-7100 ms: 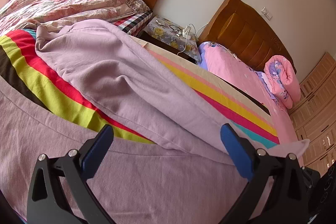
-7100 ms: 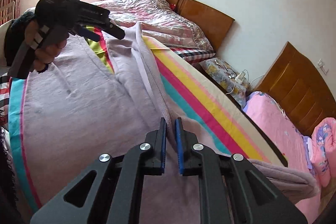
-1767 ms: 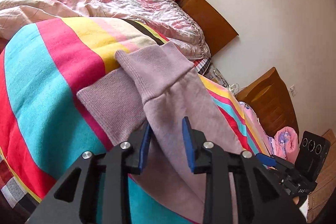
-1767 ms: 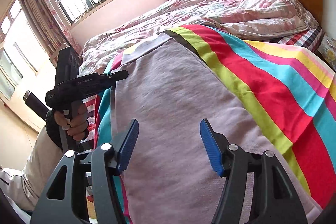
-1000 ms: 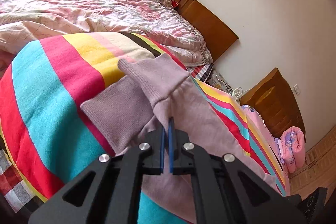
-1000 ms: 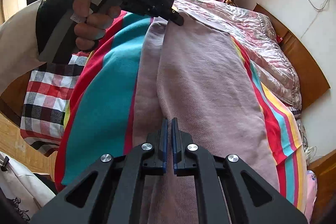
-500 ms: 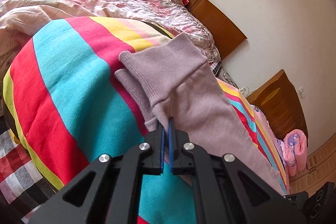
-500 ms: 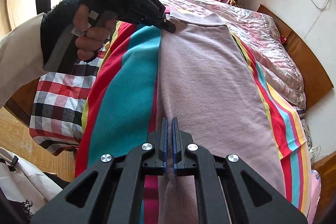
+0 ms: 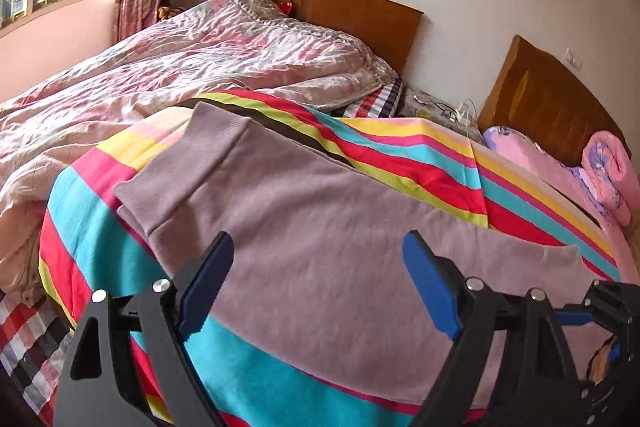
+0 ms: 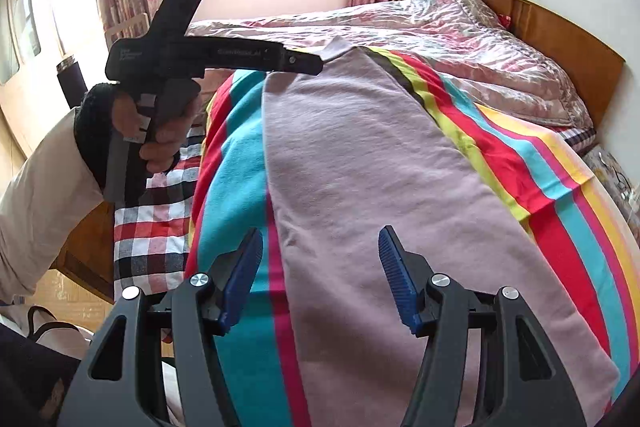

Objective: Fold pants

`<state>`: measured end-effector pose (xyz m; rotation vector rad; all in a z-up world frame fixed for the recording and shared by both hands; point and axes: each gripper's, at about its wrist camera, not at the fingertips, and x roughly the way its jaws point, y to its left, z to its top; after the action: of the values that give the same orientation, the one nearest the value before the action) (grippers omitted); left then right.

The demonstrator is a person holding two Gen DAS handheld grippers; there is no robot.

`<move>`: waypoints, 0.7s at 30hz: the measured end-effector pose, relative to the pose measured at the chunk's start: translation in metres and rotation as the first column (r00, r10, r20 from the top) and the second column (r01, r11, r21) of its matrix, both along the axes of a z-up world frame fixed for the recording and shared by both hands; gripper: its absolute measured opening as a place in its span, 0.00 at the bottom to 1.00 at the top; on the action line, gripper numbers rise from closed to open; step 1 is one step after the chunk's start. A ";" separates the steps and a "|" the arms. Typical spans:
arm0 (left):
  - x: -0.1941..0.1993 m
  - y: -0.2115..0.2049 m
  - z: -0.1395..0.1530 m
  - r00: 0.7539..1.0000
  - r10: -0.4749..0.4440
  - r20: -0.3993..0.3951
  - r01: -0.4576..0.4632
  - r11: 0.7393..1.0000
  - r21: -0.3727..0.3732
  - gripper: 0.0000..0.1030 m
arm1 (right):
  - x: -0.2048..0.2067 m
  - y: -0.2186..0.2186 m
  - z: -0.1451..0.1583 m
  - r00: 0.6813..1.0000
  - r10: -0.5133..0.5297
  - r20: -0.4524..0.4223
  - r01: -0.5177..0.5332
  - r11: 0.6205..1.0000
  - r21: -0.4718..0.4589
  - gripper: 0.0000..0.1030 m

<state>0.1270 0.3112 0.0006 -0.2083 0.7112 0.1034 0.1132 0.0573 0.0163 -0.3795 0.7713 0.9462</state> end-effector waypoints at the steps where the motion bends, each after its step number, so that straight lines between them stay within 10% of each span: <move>1: 0.012 -0.015 -0.009 0.998 -0.036 -0.042 0.037 0.999 0.019 0.84 | 0.009 -0.017 -0.003 0.997 -0.072 -0.017 0.072 0.997 -0.010 0.56; 7: 0.038 -0.032 -0.059 0.989 -0.029 -0.148 0.040 0.997 0.071 0.90 | -0.008 -0.063 -0.047 0.985 -0.155 -0.078 0.142 0.977 -0.157 0.56; 14: 0.013 -0.062 -0.036 0.993 -0.025 -0.115 0.041 0.990 0.137 0.92 | -0.032 -0.095 -0.044 0.977 -0.212 -0.017 0.207 0.968 -0.139 0.59; 18: 0.002 -0.095 -0.064 0.984 -0.024 -0.176 0.078 0.947 0.312 0.95 | -0.040 -0.136 -0.056 0.965 -0.256 -0.050 0.246 0.956 -0.158 0.63; 21: 0.003 -0.085 -0.066 0.988 0.001 -0.154 0.037 0.969 0.243 0.99 | -0.060 -0.168 -0.051 0.970 -0.234 -0.071 0.218 0.959 -0.179 0.63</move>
<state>0.1304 0.2266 -0.0658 0.0442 0.8460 0.1903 0.0535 -0.1103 -0.0348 -0.3888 0.9619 0.6882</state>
